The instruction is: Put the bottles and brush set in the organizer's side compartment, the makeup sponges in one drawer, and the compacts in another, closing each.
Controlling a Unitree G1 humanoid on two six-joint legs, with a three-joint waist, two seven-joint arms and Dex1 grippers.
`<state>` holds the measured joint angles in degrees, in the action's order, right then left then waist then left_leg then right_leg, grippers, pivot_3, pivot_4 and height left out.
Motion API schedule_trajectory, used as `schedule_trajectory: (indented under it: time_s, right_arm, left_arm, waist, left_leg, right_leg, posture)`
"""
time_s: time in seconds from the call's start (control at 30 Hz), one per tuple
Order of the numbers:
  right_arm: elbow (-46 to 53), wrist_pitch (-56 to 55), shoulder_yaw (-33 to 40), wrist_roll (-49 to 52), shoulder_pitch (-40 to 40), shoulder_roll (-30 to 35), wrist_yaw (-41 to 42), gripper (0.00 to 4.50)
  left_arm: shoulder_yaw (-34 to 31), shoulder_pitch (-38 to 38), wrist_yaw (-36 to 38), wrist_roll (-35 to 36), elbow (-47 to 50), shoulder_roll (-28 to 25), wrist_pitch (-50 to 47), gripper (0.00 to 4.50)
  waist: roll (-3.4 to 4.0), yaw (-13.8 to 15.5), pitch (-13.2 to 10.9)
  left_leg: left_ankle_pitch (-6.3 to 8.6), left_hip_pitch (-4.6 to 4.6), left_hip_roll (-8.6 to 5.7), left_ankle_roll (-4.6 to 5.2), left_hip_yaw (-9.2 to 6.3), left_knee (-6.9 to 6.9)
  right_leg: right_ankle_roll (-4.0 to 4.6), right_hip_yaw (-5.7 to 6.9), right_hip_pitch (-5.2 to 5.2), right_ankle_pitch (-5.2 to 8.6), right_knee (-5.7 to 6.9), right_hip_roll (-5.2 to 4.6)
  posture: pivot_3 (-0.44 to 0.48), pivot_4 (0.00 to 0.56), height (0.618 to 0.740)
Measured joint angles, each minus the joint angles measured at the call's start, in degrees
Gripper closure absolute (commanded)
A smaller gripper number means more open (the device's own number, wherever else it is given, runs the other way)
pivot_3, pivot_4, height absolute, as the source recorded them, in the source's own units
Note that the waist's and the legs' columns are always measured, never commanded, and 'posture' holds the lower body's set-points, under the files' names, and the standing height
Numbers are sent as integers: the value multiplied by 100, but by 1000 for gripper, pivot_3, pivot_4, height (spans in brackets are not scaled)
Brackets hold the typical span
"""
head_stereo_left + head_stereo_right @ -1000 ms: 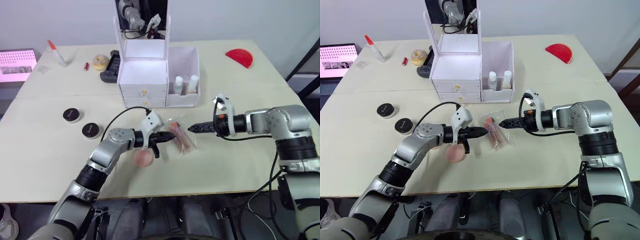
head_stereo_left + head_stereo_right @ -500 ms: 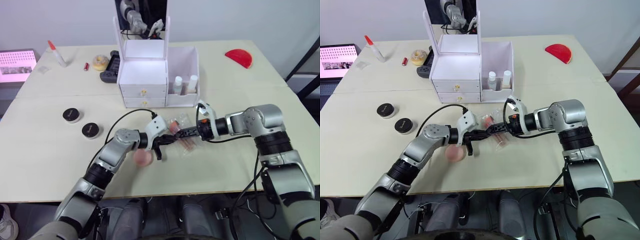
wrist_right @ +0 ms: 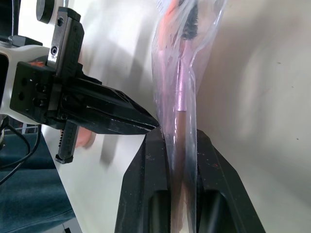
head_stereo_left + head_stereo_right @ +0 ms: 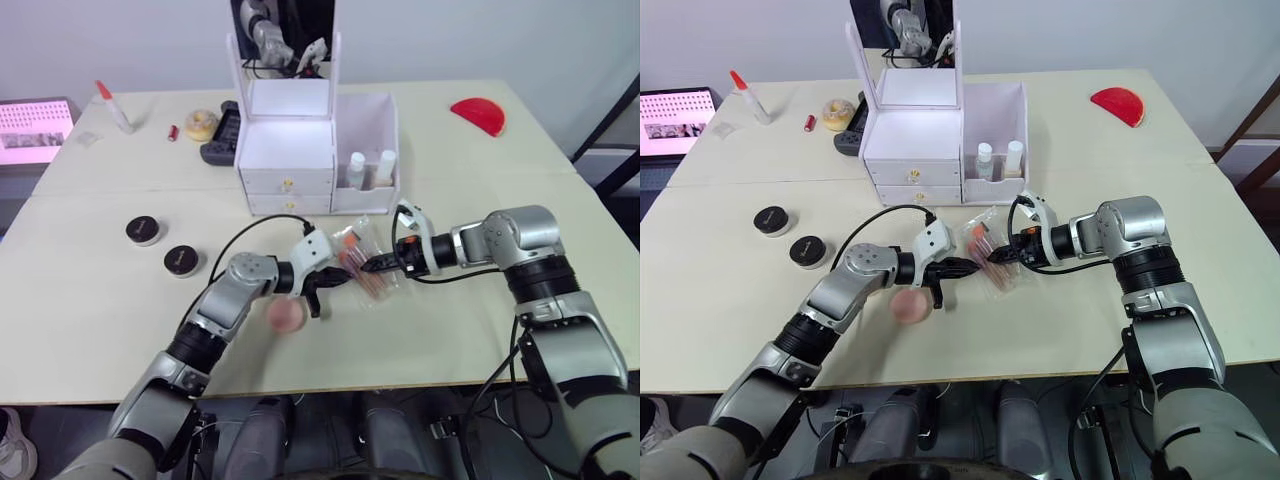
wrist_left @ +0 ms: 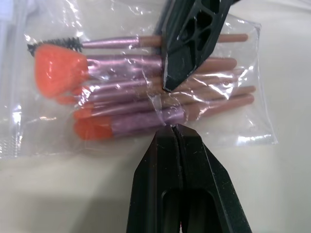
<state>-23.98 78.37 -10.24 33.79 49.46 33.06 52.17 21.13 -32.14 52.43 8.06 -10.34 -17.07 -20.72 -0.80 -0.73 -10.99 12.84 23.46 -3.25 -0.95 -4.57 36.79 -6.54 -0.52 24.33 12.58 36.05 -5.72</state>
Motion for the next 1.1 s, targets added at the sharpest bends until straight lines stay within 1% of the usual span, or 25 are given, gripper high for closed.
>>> schedule_trajectory:
  time_s: [0.17, 0.23, 0.3, 0.37, 0.4, 0.57, 0.6, 0.63, 0.7, 0.77, 0.83, 0.93, 1.1]
  right_arm:
    - [1, 10, 137, 11, 0, -2, -1, 4475]
    - [38, 42, 332, 36, -1, -2, -18, 4475]
    - [221, 91, 610, 115, -38, 9, -58, 4475]
    - [528, 143, 943, 242, -132, 33, -118, 4500]
    - [841, 154, 1150, 333, -259, 62, -159, 4500]
    - [2228, 262, 2290, 832, -954, 57, -519, 4500]
    - [2489, 236, 2493, 919, -1047, 3, -632, 4500]
    - [2707, 156, 2637, 975, -1129, -24, -715, 4500]
    - [3343, -314, 2776, 971, -1511, 7, -826, 4500]
    - [3721, -740, 2908, 945, -1939, 25, -905, 4500]
    - [3967, -1180, 3060, 857, -2353, 74, -955, 4500]
    - [4086, -1653, 3271, 801, -2707, 149, -1036, 4500]
    - [4110, -1878, 3338, 957, -2681, 185, -1113, 4500]
  left_arm:
    - [-31, -21, 15, 19, 9, 29, -19, 4500]
    - [-171, -8, 80, 168, 156, -5, -127, 4500]
    - [-419, 3, 192, 456, 543, -151, -335, 4500]
    - [-769, 47, 283, 805, 1016, -368, -600, 3969]
    - [-1021, 128, 333, 1085, 1351, -545, -841, 3593]
    - [-2440, 633, 456, 2645, 2724, -1501, -2124, 1033]
    - [-2680, 673, 426, 2919, 2930, -1644, -2340, 491]
    - [-2871, 677, 385, 3145, 3079, -1749, -2512, 41]
    - [-3290, 777, 330, 3604, 3355, -2120, -2828, 41]
    - [-3657, 876, 277, 3869, 3444, -2430, -3013, 41]
    - [-3894, 1009, 227, 4034, 3527, -2674, -3132, 41]
    - [-4045, 1123, 125, 4298, 3658, -2800, -3214, 41]
    - [-4031, 1157, -30, 4422, 3707, -2838, -3222, 41]
  waist:
    - [0, -3, 0]
    - [0, -4, 0]
    - [1, -14, -1]
    - [1, -20, -1]
    - [1, -22, -1]
    - [2, -21, -2]
    - [2, -17, -2]
    - [2, -14, -2]
    - [1, 6, -2]
    - [0, 10, -2]
    - [1, 8, -2]
    - [1, 6, -2]
    - [1, -13, -2]
  left_leg:
    - [0, 0, 0, 0, 0, 0]
    - [0, 2, 0, 0, -2, 0]
    - [0, 5, 2, 0, -3, -1]
    - [0, 6, 4, 0, -5, -2]
    - [0, 7, 4, 0, -7, -3]
    - [2, 9, 6, 2, -9, -3]
    - [2, 9, 6, 2, -8, -1]
    - [2, 9, 6, 2, -8, 1]
    - [2, 8, 6, 2, -11, 3]
    - [2, 8, 5, 2, -8, 3]
    - [2, 8, 5, 2, -5, 3]
    - [2, 7, 6, 2, -4, 6]
    - [2, 5, 9, 2, -3, 3]
  right_leg:
    - [0, 0, 0, 0, 0, 0]
    - [0, 0, 1, 0, 0, 0]
    - [0, 0, 6, 0, 1, 1]
    - [0, 0, 7, 0, 1, 3]
    - [0, 1, 9, 0, 1, 4]
    - [-1, 0, 10, 1, 0, 6]
    - [0, 0, 8, 1, 0, 6]
    - [0, 0, 6, 1, 0, 6]
    - [-3, 4, 0, 4, -2, 7]
    - [-3, 2, -1, 5, -4, 6]
    - [1, -1, -1, 7, -6, 6]
    - [21, -4, -2, 17, -6, 5]
    - [26, -4, -1, 18, -5, 7]
  posture:
    - [0, 150, 737]
    - [0, 150, 737]
    - [0, 150, 737]
    - [0, 150, 737]
    - [0, 150, 737]
    - [0, 150, 737]
    - [0, 150, 737]
    - [0, 150, 737]
    - [0, 150, 737]
    - [0, 150, 737]
    - [0, 150, 737]
    - [0, 150, 737]
    - [0, 150, 737]
